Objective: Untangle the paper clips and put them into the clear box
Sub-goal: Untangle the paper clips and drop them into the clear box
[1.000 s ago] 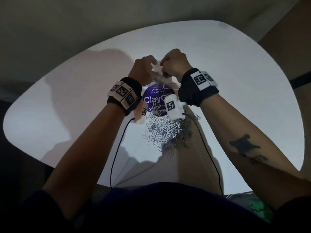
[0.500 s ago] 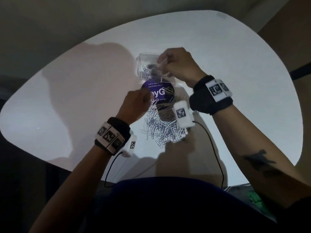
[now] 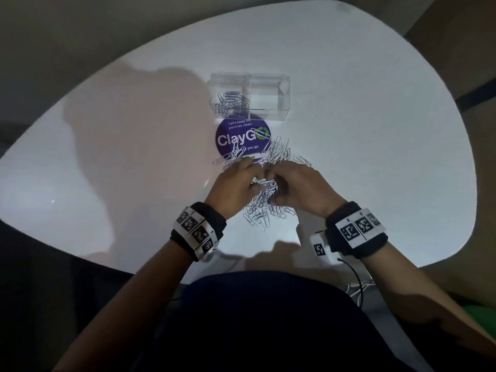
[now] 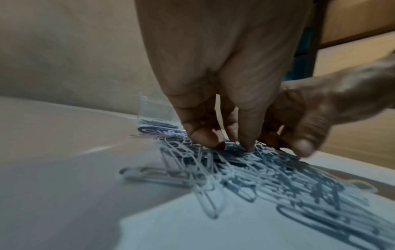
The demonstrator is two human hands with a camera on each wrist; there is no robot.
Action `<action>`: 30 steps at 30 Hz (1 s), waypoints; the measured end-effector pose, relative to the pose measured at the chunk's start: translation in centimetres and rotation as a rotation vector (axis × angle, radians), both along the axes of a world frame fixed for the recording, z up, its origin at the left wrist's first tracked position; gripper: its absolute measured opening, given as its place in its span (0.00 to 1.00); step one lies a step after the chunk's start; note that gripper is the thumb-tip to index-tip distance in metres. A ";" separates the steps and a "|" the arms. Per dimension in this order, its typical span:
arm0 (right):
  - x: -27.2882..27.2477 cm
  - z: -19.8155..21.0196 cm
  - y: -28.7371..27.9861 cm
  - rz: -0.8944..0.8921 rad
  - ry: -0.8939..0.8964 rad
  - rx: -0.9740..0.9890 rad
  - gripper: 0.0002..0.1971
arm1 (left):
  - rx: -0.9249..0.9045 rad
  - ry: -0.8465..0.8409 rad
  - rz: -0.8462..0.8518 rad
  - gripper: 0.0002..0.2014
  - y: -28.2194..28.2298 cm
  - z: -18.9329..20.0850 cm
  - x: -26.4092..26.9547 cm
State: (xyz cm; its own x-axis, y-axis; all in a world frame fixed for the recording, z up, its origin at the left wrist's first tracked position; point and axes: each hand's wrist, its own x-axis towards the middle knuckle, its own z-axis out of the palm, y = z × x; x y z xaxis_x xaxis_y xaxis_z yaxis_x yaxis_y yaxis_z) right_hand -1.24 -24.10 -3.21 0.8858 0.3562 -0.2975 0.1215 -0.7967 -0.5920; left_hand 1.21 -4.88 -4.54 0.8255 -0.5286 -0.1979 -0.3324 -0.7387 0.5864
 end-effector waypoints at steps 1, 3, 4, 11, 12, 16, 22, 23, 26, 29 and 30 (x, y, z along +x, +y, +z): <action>0.0 -0.2 0.1 0.021 -0.033 -0.026 0.23 | -0.030 -0.003 0.018 0.08 0.2 -0.1 0.2; 0.1 -0.5 0.2 0.011 -0.075 -0.040 0.21 | -0.044 -0.023 0.049 0.03 0.6 -0.1 0.6; 0.3 -0.5 0.3 -0.015 -0.080 -0.020 0.19 | -0.036 -0.033 0.074 0.03 0.8 0.0 0.8; 0.2 -1.0 -0.5 -0.200 -0.094 0.170 0.12 | -0.014 -0.164 0.082 0.06 2.2 0.3 -0.5; 0.1 -0.9 -0.6 -0.212 -0.105 0.157 0.10 | -0.008 -0.150 0.081 0.05 1.9 0.4 -0.9; -0.4 -0.7 -0.3 -0.149 -0.084 0.094 0.09 | 0.089 -0.150 0.036 0.11 0.8 0.3 -2.2; -0.9 -1.6 0.9 -0.025 -0.070 0.053 0.12 | 0.009 -0.072 0.138 0.03 1.1 -0.2 -1.8; -0.8 -1.7 0.8 -0.043 -0.081 0.053 0.11 | 0.009 -0.077 0.153 0.03 1.4 -0.1 -1.6; -0.7 -1.6 0.6 -0.089 -0.097 0.060 0.08 | 0.015 -0.105 0.180 0.03 2.2 0.0 -1.3; -0.6 -1.6 0.5 -0.125 -0.105 0.090 0.07 | -0.048 -0.096 0.192 0.03 2.7 0.2 -1.1; -0.7 -1.6 0.4 -0.145 -0.100 0.098 0.08 | -0.095 -0.092 0.204 0.04 2.7 0.2 -1.1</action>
